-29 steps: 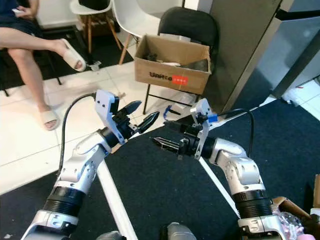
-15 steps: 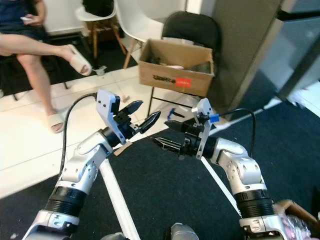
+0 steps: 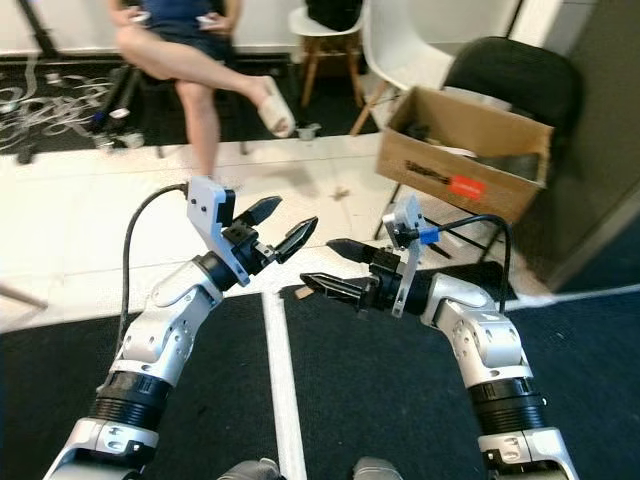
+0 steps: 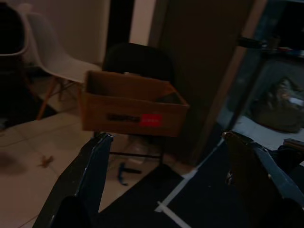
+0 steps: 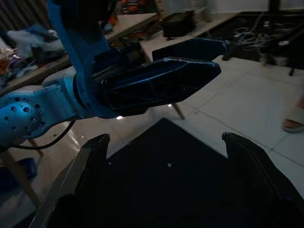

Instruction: Picking trash to rubbish bin

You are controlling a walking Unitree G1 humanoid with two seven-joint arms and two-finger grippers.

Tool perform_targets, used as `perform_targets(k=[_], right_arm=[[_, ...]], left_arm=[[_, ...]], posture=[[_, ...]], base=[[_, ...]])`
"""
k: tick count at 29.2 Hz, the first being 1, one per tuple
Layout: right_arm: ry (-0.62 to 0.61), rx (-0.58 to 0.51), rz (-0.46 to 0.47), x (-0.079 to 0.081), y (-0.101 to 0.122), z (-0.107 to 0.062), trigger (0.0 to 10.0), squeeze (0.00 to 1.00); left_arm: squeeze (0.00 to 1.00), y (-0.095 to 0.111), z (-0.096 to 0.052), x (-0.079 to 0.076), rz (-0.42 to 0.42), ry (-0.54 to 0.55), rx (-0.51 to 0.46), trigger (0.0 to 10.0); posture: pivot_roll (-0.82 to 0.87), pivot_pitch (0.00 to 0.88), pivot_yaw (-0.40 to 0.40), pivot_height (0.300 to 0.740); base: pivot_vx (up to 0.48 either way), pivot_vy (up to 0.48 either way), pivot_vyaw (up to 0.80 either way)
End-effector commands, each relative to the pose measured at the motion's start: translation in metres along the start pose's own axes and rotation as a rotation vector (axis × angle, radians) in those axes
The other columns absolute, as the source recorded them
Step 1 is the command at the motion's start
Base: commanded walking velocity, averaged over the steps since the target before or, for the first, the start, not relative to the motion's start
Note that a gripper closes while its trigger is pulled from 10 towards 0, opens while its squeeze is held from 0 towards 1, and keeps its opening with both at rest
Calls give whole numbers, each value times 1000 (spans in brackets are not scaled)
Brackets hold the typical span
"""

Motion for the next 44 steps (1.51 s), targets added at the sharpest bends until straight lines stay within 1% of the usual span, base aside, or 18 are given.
perform_targets(k=[1, 6, 9, 16, 26, 28, 30, 31, 32, 33, 34, 35, 36, 38, 39, 40, 43, 44], right_arm=[[4, -2, -7, 0, -1, 0, 10000, 0], [12, -5, -5, 1, -1, 1, 10000, 0], [14, -5, -4, 1, -1, 1, 10000, 0], [16, -5, -3, 1, -1, 1, 10000, 0], [16, -10, 2, 0, -1, 1, 10000, 0], [15, -17, 5, 0, -1, 0, 10000, 0], [4, -52, 20, -1, 2, -1, 10000, 0], [-6, -70, 25, -1, 3, -2, 10000, 0], [-6, -70, 25, -1, 3, -2, 10000, 0], [-35, -104, 28, -4, 7, -3, 10000, 0], [-35, -104, 28, -4, 7, -3, 10000, 0], [-71, -129, 23, -8, 10, -3, 10000, 0], [-146, -180, 16, -17, 16, -6, 10000, 0], [-306, -241, -14, -35, 25, -13, 10000, 0], [-346, -255, -21, -40, 27, -15, 10000, 0], [-346, -255, -21, -40, 27, -15, 10000, 0], [-528, -268, -104, -55, 31, -27, 10000, 0], [-636, -273, -128, -60, 29, -36, 10000, 0]], left_arm=[[0, -3, 1, 0, 2, -8, 12, 10000], [0, -5, -2, -1, -24, -50, 7, 10000], [0, -9, -5, 1, -16, -55, 18, 10000], [0, -10, -6, 2, 3, -29, 15, 10000], [0, -9, -7, 5, -12, -11, -16, 10000], [0, -8, -7, 7, -17, 7, -27, 10000], [0, -6, -8, 15, -8, 94, -47, 10000], [0, -5, -9, 21, 11, 163, -43, 10000], [0, -5, -9, 21, 11, 163, -43, 10000], [0, -5, -12, 31, 50, 275, -37, 10000], [0, -5, -12, 31, 50, 275, -37, 10000], [0, -4, -13, 34, 74, 320, -37, 10000], [0, -3, -15, 36, 96, 364, -38, 10000], [0, -3, -18, 40, 91, 409, -40, 10000], [0, -3, -18, 41, 89, 420, -41, 10000], [0, -3, -18, 41, 89, 420, -41, 10000], [0, -3, -19, 42, 96, 428, -37, 10000], [0, -3, -18, 43, 106, 433, -40, 10000]], posture=[[-62, 0, -52, 740], [-61, 0, -48, 740], [-62, 0, -47, 740], [-61, 0, -52, 740], [-63, 0, -50, 740], [-64, 0, -50, 740], [-62, 0, -50, 740], [-61, 0, -51, 740], [-61, 0, -51, 740], [-61, 0, -51, 740], [-61, 0, -51, 740], [-59, 0, -52, 740], [-57, 0, -53, 740], [-55, 0, -54, 740], [-55, 0, -54, 740], [-55, 0, -54, 740], [-54, 0, -55, 740], [-55, 0, -55, 740]], base=[[0, 0, 769], [0, 0, 769], [0, 0, 769], [0, 0, 769], [0, 0, 767], [0, 0, 763], [0, 0, 766], [0, 0, 769], [0, 0, 769], [0, 0, 769], [0, 0, 769], [0, 0, 763], [0, 0, 750], [0, 0, 719], [0, 0, 719], [0, 0, 719], [0, 0, 719], [0, 0, 706]])
Point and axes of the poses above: a point about 5 cm out from each wrist's last joint towards the gripper, its own z axis pointing out of the wrist towards the gripper, its own y axis along the axis of the wrist's last joint, x = y × z, the point moved 1 cm from there along z, pointing out of the wrist towards the gripper, and after that the axes turned 1 degree about -z, right-handed, at the moved point
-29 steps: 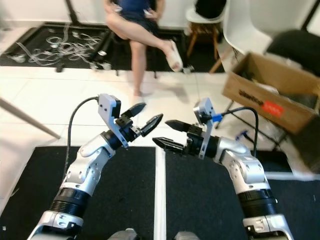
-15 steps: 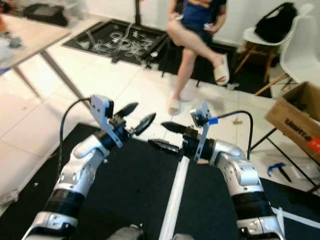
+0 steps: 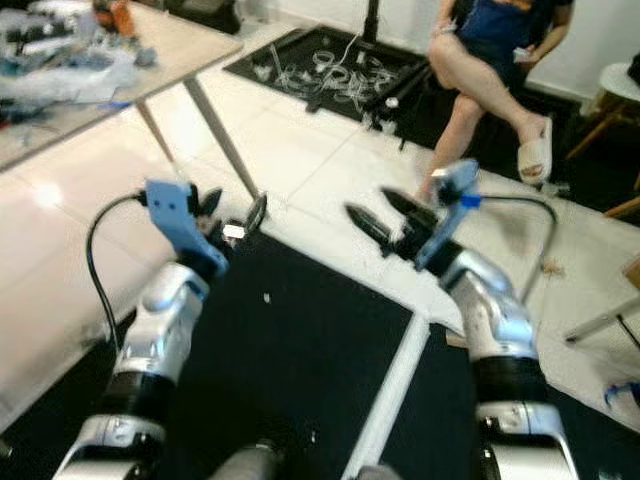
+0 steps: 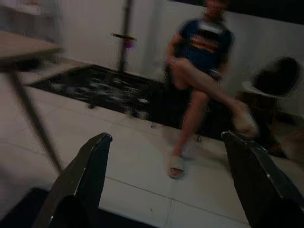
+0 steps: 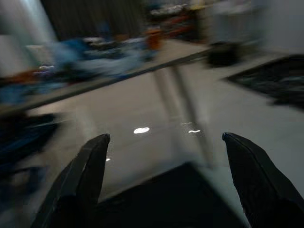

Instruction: Picking trash to rubbish bin

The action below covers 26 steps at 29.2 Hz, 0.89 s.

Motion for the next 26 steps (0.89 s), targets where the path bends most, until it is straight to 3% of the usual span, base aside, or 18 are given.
perform_targets(k=[1, 5, 9, 18, 26], right_arm=[[-72, 1, -27, -7, -2, -4, 10000, 0], [-108, 14, -52, -3, -9, -7, 10000, 0], [-89, 53, -104, 15, -22, -6, 10000, 0], [-73, 26, -141, 14, -24, -1, 10000, 0], [-31, 18, -131, 18, -22, 1, 10000, 0]], left_arm=[[0, -4, -1, 0, 6, 9, 14, 10000], [0, -4, -1, 0, 8, 14, 12, 10000], [0, -6, 0, -4, 36, -3, 18, 10000], [0, -10, -1, -15, 31, -107, 28, 10000], [0, -9, -1, -18, 11, -137, 21, 10000]], posture=[[-55, 0, -55, 740], [-64, 0, -49, 740], [-59, 0, -51, 740], [-68, 0, -48, 740], [-74, 0, -46, 740]], base=[[0, 0, 706], [0, 0, 684], [0, 0, 659], [0, 0, 660], [0, 0, 660]])
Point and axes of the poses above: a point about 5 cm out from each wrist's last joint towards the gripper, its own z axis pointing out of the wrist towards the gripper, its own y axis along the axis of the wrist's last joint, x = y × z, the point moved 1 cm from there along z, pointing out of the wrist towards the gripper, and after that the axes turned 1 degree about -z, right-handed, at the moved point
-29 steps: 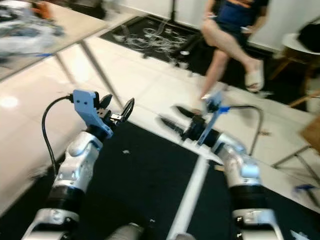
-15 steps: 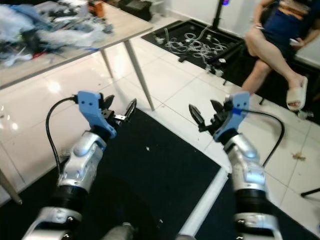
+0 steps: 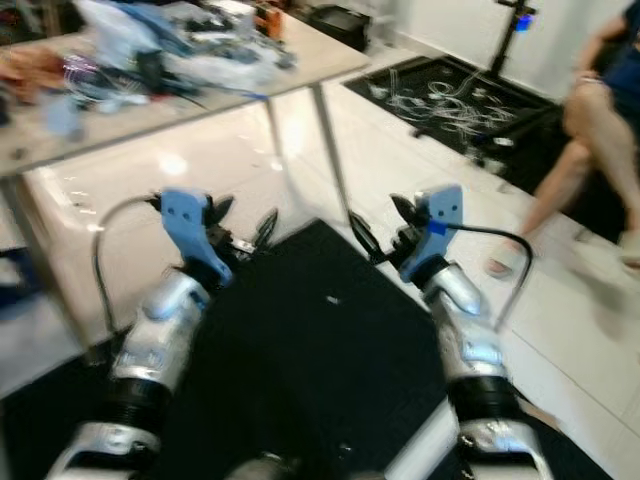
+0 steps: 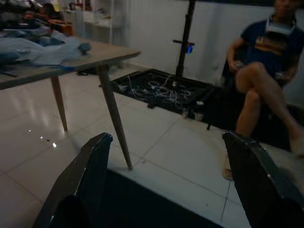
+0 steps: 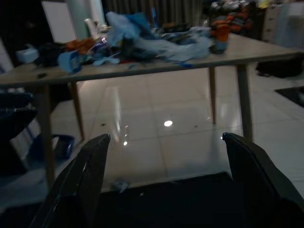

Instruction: Picking trash to rubbish bin

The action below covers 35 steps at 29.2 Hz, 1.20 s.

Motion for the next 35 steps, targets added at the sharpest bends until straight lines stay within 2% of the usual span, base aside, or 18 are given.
perform_targets(k=[1, 10, 15, 21, 35], right_arm=[[18, -3, 6, 2, 1, 0, 10000, 0], [32, -18, 22, 3, 2, 4, 10000, 0], [29, -8, 40, 1, 4, 7, 10000, 0], [24, 30, 25, 2, 0, 9, 10000, 0], [45, 8, 39, 4, 5, 12, 10000, 0]], left_arm=[[0, -2, 1, -5, -10, -28, 4, 10000], [0, 0, 2, -6, 0, -49, -2, 10000], [0, 0, 2, -8, 6, -83, -3, 10000], [0, 1, 4, -10, -8, -103, -18, 10000], [0, 4, 8, -11, 0, -130, -24, 10000]], posture=[[-77, 0, -49, 740], [-71, 0, -48, 740], [-71, 0, -43, 740], [-80, 0, -46, 740], [-73, 0, -38, 740]], base=[[0, 0, 656], [0, 0, 611], [0, 0, 0], [278, 0, 0], [286, 0, 0]])
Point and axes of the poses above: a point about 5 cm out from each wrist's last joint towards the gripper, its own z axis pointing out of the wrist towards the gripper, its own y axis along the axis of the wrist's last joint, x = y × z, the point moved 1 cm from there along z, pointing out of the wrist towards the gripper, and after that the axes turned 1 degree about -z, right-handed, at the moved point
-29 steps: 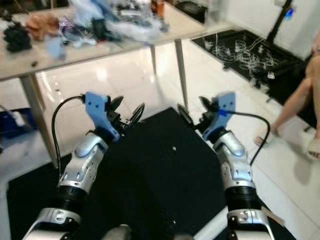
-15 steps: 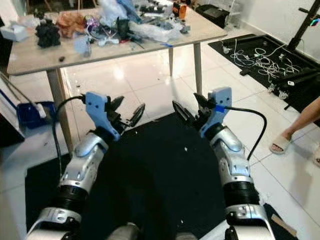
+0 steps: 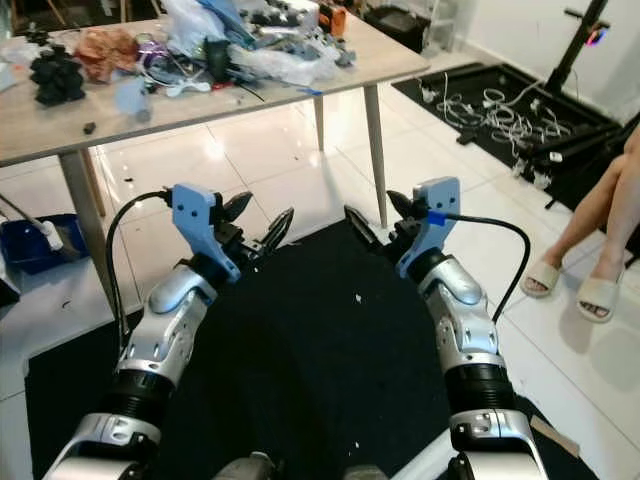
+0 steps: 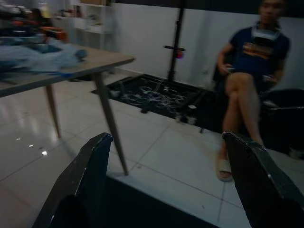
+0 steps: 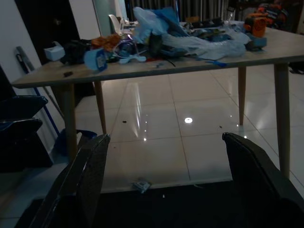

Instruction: Picking trash to rubbish bin

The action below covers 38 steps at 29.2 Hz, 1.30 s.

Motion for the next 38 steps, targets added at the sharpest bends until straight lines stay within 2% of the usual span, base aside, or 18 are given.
perform_targets(k=[1, 23, 30, 38], right_arm=[[12, 2, 8, 1, 1, 2, 10000, 0], [23, 18, -13, 2, 1, 3, 10000, 0], [17, 23, -18, 1, 0, 3, 10000, 0], [18, 25, -19, 1, 0, 3, 10000, 0]], left_arm=[[0, 1, 2, -1, 3, -12, -2, 10000], [0, 1, 3, -1, 9, -22, -6, 10000], [0, -2, 4, 5, 62, 43, 46, 10000], [0, -4, 5, 5, 84, 42, 74, 10000]], posture=[[-73, 0, -38, 740], [-82, 0, -43, 740], [-82, 0, -41, 740], [-84, 0, -40, 740]], base=[[300, 0, 0], [324, 0, 0], [310, 0, 0], [302, 0, 0]])
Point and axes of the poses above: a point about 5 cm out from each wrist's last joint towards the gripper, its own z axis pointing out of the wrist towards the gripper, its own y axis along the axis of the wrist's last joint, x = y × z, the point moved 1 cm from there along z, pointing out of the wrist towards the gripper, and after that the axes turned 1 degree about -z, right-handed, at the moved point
